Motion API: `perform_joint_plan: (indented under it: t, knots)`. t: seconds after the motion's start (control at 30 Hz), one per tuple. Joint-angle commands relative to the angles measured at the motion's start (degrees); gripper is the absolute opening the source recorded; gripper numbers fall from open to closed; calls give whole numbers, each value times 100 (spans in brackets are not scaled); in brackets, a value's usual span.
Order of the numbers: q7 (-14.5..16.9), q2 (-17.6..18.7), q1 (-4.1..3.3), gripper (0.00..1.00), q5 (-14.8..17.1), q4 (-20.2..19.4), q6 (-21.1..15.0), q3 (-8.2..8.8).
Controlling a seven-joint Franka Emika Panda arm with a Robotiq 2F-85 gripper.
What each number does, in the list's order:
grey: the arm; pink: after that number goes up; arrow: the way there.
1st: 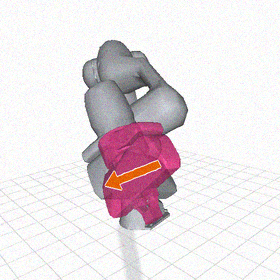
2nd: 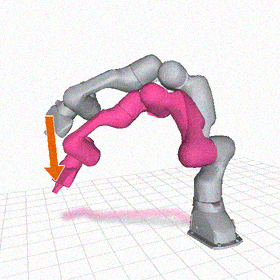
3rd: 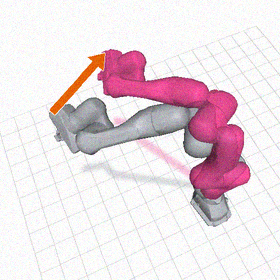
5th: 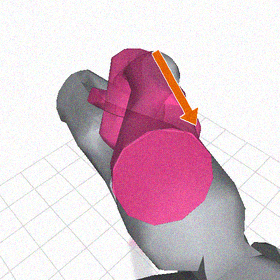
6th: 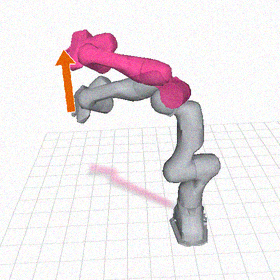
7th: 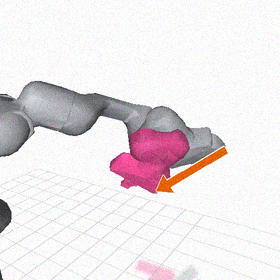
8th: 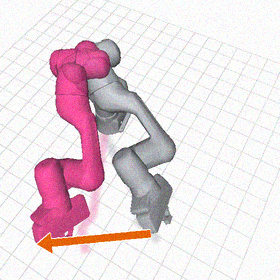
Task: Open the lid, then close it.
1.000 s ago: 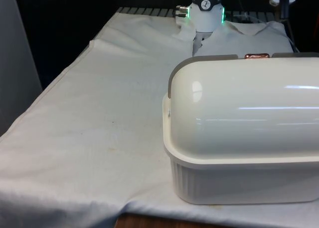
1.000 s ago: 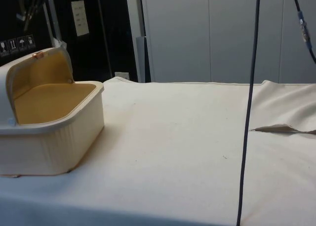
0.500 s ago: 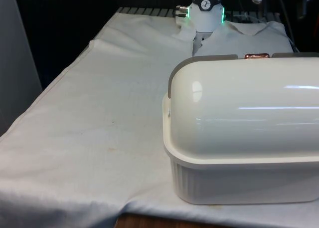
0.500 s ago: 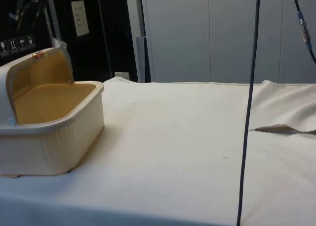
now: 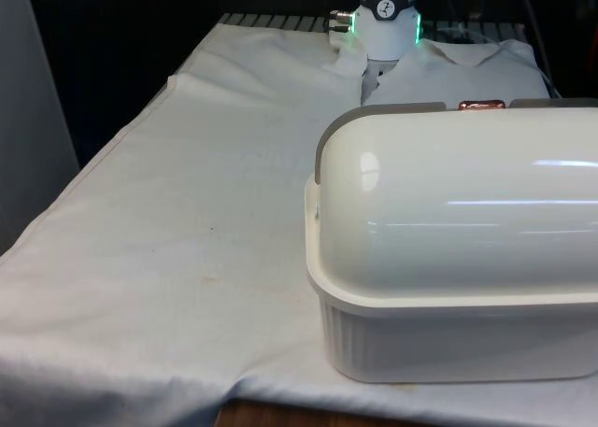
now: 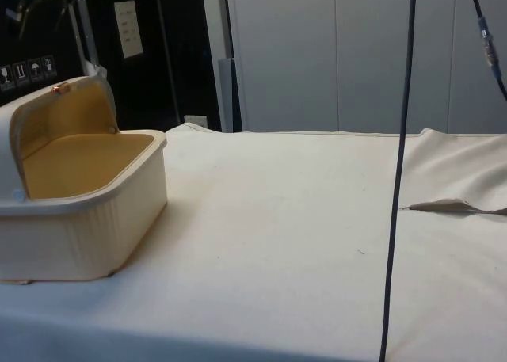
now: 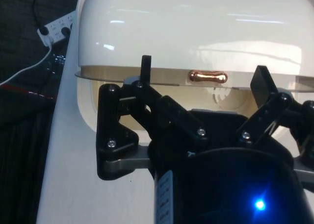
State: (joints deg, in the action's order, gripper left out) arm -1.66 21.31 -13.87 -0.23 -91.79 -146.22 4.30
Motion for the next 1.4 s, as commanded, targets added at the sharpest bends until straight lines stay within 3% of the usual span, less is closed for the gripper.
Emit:
perform_joint_plan:
  t: [0.0, 0.27, 0.63, 0.9, 1.2, 1.23, 1.37]
  knots:
    - [6, 17, 6, 100, 0, 29, 0, 0]
    - [40, 361, 34, 100, 6, 516, 57, 17]
    - [63, 613, 23, 99, -40, 842, 63, 80]
    - [69, 670, 23, 52, -69, 911, 63, 97]
    - [69, 682, 17, 9, -74, 905, 29, 97]
    - [80, 688, 17, 0, -69, 882, -11, 92]
    - [132, 682, 11, 0, -57, 837, -52, 69]
